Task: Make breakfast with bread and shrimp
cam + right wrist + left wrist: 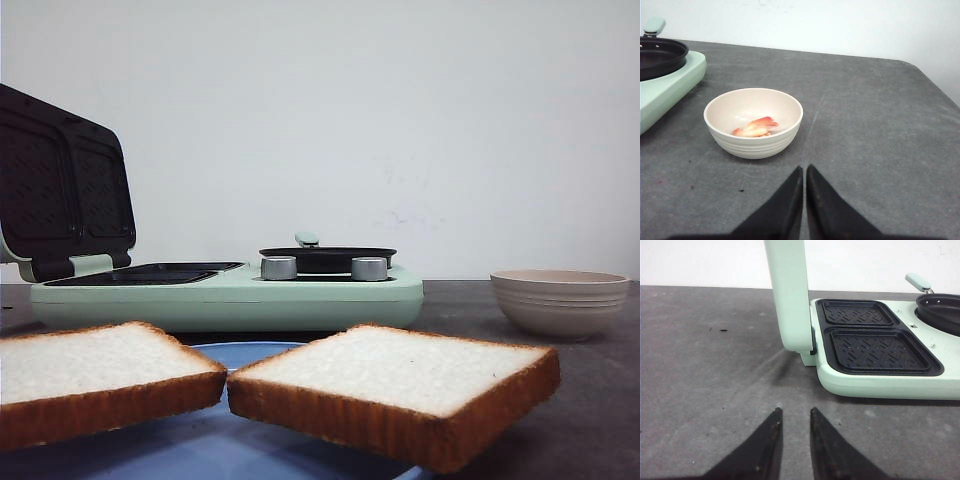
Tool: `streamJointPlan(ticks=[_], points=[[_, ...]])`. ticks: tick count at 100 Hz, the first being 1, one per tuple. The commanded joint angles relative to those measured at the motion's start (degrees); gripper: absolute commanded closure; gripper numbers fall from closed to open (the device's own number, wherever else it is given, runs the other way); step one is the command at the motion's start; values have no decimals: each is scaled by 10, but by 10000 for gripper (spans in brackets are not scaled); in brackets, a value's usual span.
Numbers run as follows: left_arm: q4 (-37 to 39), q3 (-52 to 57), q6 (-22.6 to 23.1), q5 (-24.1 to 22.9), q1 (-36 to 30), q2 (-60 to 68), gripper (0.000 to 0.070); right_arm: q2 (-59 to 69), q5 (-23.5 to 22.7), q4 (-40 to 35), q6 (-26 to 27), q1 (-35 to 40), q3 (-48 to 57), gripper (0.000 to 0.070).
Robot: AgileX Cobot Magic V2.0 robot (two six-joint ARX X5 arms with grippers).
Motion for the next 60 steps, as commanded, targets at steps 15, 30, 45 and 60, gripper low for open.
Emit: streamJointPlan(ticks=[15,30,45,60], points=[[-2,-10,-3,-1,1,-1,684,-1,0,4,3,1,-2,699],[-2,-10,-4,-1,1,-1,684,-1,-2,4,34,1,-2,699],[-1,-10,-100,37,1,-1,684,-1,-2,5,90,1,-2,699],[0,-9,-239,90,0,-1,684,-1,-12,33,167,1,-2,699]])
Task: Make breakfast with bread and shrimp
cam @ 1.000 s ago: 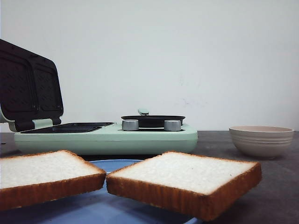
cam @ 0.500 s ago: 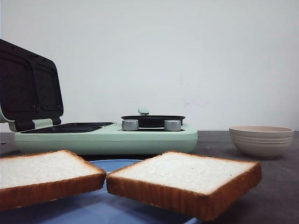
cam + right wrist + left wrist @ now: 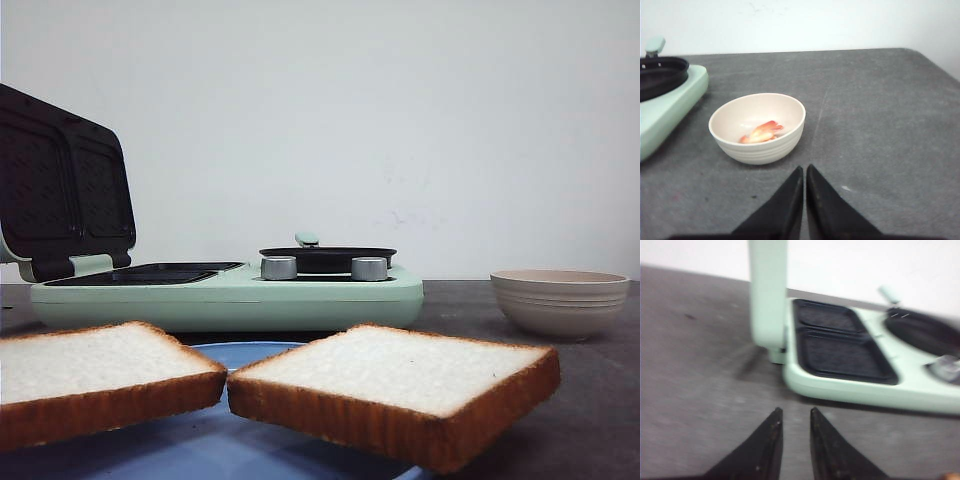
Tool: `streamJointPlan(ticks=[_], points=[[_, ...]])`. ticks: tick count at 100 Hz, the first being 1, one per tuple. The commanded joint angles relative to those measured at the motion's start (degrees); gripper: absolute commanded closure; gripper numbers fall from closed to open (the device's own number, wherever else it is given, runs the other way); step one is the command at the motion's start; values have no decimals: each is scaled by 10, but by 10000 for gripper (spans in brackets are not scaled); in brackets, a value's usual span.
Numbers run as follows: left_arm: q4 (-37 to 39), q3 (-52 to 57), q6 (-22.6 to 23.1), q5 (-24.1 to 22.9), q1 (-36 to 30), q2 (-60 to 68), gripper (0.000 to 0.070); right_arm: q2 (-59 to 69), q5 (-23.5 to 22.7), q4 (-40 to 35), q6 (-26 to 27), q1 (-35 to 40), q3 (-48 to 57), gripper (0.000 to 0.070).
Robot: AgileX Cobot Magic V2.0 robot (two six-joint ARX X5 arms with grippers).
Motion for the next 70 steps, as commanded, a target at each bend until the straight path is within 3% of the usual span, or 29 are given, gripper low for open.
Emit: streamJointPlan(ticks=[1,8,16,39,57,70], points=[[-4,-9,-117,20,0,-1,684,-1,-13,24,72,1,-1,699],[-3,-9,-152,40,0,-1,690,-1,-51,42,120,1,-1,699],[-3,-9,-153,44,0,-1,688,-1,-89,63,149,1,-1,699],[43,-6,-189,51,0,-1,689,-1,-116,91,216,1,12,699],[71,20,-198,97,0,3,689,11,-146,81,210,1,74,699],[67,68,-205,135,0,34,688,46,-148,40,168,1,138,699]])
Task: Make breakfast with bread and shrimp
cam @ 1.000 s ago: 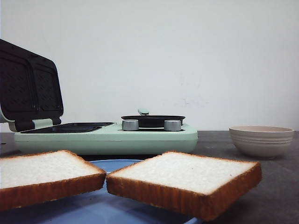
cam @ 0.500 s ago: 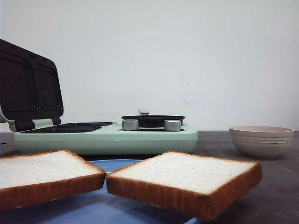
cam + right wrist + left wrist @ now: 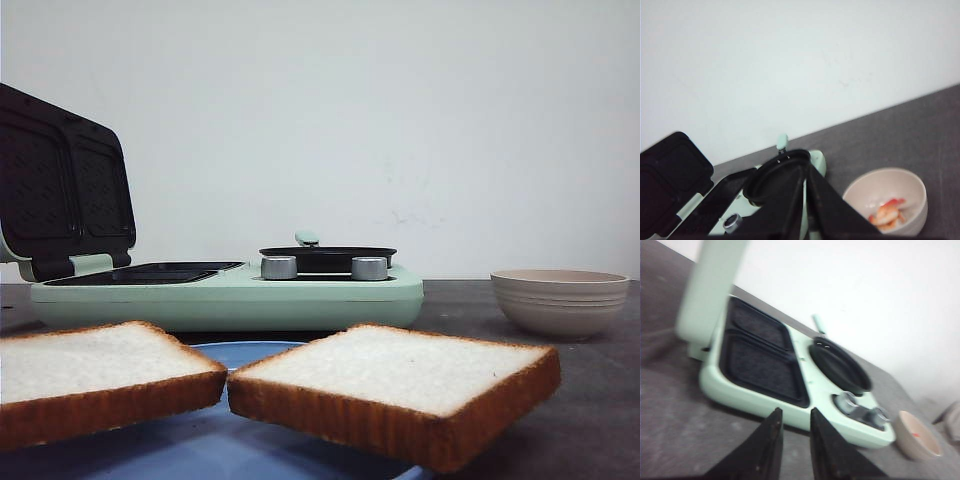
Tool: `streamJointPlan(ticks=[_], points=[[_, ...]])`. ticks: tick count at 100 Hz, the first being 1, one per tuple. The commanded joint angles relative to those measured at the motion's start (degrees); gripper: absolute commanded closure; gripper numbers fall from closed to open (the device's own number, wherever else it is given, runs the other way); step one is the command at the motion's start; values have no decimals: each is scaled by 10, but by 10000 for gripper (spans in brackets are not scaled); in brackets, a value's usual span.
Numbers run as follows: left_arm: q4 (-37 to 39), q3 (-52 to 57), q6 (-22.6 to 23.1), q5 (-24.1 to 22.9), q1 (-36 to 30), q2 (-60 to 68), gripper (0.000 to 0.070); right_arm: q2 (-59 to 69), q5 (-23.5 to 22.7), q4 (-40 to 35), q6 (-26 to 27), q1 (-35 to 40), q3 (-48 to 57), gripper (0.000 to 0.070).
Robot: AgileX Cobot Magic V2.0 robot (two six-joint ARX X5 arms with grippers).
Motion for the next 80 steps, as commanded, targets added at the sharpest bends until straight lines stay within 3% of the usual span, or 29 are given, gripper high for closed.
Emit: streamJointPlan(ticks=[1,19,39,43,48,54,59,70,80], points=[[10,35,-7,24,0,19,688,21,-1,-20,-32,1,28,699],[-38,137,33,50,-1,119,688,93,-7,-37,-61,2,85,699],[-109,261,165,47,-13,226,682,149,-51,-31,-61,2,110,693],[-114,275,185,43,-18,242,677,155,-61,-31,-61,2,111,649],[-113,282,196,42,-24,259,651,159,-66,-33,-61,2,111,506],[-114,283,196,41,-29,276,569,162,-66,-35,-61,2,111,317],[-125,283,192,39,-33,294,464,162,-66,-37,-61,2,111,234],[-152,283,177,38,-40,342,248,162,-66,-37,-61,2,111,217],[-168,283,157,44,-45,389,179,162,-67,-39,-61,2,111,217]])
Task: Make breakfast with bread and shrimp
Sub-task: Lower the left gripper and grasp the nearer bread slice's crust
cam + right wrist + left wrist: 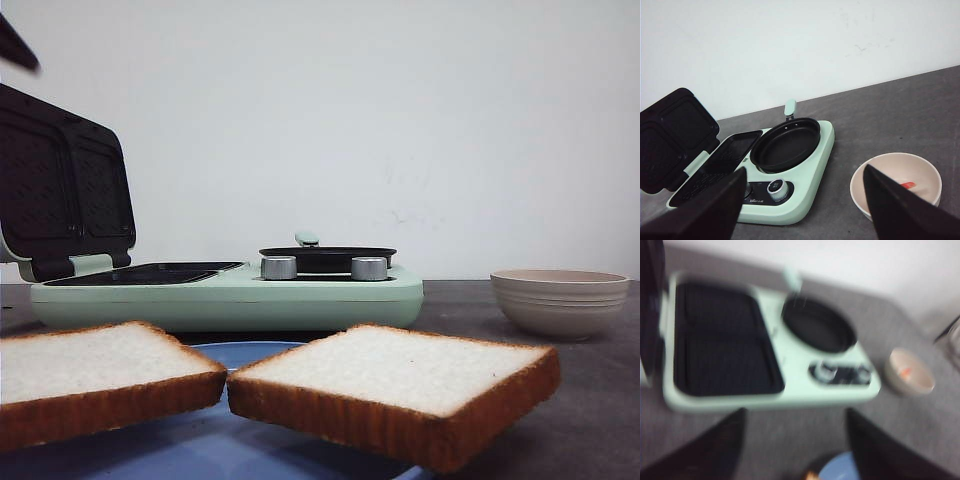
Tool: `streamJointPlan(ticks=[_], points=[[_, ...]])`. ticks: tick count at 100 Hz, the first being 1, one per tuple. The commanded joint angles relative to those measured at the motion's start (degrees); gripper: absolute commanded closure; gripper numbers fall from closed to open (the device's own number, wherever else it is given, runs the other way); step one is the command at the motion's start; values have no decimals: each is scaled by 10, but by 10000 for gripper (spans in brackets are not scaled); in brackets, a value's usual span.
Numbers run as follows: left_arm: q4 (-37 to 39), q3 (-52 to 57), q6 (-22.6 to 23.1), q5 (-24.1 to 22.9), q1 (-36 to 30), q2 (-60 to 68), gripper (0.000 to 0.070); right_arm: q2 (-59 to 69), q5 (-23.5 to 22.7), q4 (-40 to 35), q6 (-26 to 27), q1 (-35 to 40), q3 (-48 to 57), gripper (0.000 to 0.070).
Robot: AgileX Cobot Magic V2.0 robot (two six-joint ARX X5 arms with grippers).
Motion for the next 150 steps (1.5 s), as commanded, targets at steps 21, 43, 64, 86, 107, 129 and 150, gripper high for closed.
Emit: streamJointPlan(ticks=[21,43,64,86,107,129,150], points=[[-4,3,-44,80,-6,130,179,1,-2,-7,-26,9,7,219],[-50,7,-39,90,-14,234,168,1,5,-11,-39,28,7,220],[-110,32,7,89,-14,296,138,1,5,-11,-39,35,7,220],[-159,52,18,106,-14,346,145,1,5,-11,-39,40,7,220],[-228,52,52,149,-14,381,146,1,5,-11,-39,41,7,221],[-245,52,61,150,-14,383,568,1,5,-11,-39,43,7,221],[-242,52,101,150,-14,383,700,1,5,-11,-38,48,7,220]])
